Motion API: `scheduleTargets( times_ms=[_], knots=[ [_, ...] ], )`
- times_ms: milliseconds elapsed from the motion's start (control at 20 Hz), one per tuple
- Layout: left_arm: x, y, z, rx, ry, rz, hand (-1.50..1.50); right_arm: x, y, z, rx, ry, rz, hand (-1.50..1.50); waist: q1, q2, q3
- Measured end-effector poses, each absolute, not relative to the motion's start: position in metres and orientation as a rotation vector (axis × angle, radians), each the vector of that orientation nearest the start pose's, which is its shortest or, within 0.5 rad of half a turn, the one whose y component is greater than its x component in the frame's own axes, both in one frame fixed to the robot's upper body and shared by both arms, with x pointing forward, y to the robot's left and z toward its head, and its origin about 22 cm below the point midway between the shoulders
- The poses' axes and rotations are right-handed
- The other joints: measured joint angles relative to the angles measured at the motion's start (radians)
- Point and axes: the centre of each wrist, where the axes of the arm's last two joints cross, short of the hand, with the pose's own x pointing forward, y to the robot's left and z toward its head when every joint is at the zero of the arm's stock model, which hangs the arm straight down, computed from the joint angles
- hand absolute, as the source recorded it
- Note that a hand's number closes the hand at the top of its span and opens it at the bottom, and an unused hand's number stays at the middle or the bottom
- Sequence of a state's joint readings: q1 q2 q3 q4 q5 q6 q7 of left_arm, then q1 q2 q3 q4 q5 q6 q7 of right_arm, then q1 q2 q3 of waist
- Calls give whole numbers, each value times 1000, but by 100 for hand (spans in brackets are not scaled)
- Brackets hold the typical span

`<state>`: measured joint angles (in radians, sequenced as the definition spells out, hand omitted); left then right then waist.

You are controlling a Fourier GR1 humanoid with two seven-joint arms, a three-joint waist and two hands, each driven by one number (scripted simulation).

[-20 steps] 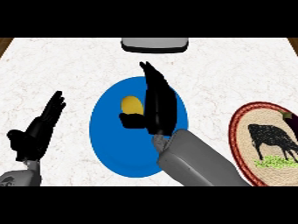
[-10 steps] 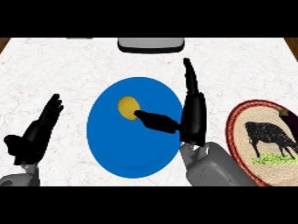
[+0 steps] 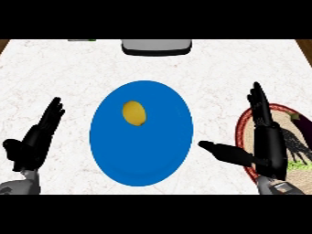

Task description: Pick the lemon from the placemat and place it in the plate

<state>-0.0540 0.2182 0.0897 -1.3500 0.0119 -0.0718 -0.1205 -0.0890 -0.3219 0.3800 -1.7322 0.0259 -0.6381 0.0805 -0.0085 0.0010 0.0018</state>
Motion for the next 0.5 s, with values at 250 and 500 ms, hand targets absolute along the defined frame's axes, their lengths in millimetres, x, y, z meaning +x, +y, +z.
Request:
scheduleTargets(
  times_ms=[250,500],
  knots=[
    [253,305,-18,156,-1512,-134,0,232,-240,28,-347,-1768,73,-150,5,-1,-1],
    [248,303,-21,154,-1519,-144,0,227,-271,5,-356,-1766,110,-150,7,-1,-1]
  ],
)
